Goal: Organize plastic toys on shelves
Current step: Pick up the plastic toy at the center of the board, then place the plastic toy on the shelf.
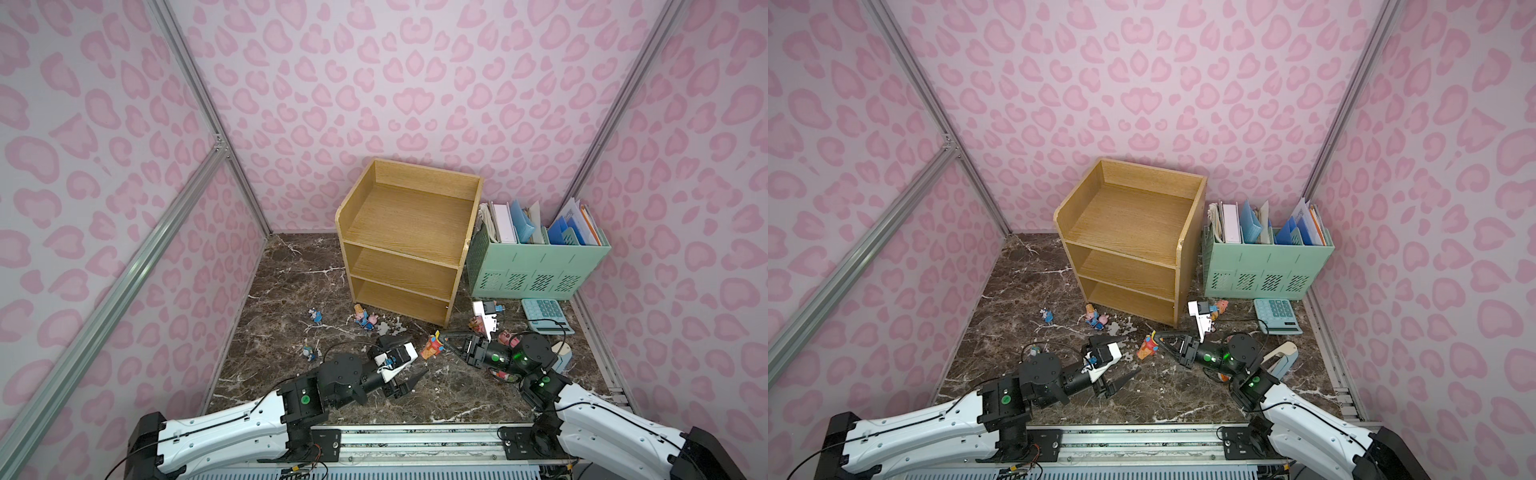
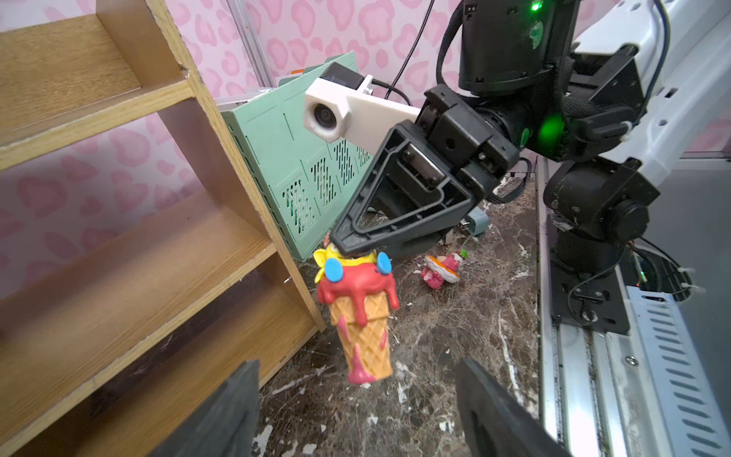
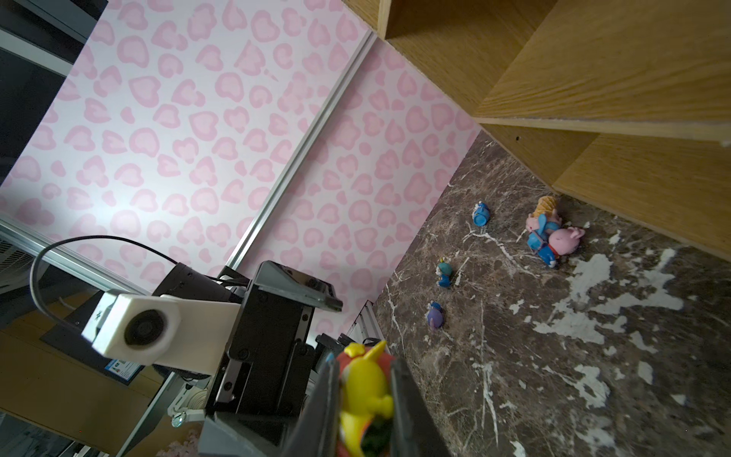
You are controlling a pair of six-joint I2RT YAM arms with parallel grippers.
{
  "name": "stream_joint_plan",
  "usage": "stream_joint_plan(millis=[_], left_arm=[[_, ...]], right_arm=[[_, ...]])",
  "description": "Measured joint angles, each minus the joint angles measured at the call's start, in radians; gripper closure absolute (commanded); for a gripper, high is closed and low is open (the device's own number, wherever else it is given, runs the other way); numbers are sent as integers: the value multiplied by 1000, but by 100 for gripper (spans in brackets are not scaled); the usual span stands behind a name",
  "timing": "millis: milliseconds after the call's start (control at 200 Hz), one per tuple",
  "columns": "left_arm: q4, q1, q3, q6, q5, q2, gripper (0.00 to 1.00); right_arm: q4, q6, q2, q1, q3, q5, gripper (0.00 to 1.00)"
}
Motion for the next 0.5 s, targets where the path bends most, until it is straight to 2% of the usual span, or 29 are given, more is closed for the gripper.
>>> stream_joint_plan(millis=[165, 385, 500], left_arm=[[41, 0, -3, -12, 3, 59, 30], [59, -1, 29, -32, -3, 142, 46], [72, -1, 40, -36, -6, 170, 51]], right_arm=[[20, 12, 2, -1, -2, 1, 87], [29, 22, 11, -2, -2, 1, 87], [30, 22, 6, -2, -1, 0, 87]])
